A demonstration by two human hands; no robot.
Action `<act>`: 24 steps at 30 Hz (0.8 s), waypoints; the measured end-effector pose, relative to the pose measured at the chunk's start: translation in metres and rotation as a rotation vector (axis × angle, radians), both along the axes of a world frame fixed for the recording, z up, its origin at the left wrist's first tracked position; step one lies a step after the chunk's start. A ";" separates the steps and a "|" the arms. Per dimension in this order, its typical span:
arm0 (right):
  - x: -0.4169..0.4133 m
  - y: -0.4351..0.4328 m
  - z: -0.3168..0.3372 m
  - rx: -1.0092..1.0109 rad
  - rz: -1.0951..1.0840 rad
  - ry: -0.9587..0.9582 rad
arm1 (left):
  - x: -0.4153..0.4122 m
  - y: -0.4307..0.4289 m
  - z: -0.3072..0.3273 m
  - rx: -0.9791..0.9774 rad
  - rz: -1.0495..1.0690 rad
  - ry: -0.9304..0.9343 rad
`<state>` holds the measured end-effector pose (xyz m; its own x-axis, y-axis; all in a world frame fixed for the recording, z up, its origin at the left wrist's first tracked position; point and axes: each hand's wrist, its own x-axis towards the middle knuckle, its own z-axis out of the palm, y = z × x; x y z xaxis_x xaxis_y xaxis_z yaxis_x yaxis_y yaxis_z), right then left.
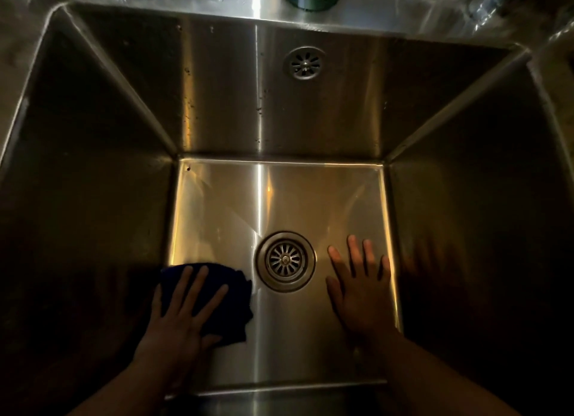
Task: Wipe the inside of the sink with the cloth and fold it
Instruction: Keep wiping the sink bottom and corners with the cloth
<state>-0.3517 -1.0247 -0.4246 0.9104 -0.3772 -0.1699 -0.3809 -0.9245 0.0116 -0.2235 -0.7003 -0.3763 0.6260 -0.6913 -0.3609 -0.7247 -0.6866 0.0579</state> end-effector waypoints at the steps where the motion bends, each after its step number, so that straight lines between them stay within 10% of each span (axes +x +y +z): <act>1: 0.000 0.000 0.000 0.001 0.003 -0.005 | 0.000 -0.001 -0.001 0.018 0.048 0.014; 24: 0.001 -0.003 -0.009 -0.028 0.012 -0.066 | 0.121 -0.173 -0.041 -0.239 0.988 -0.061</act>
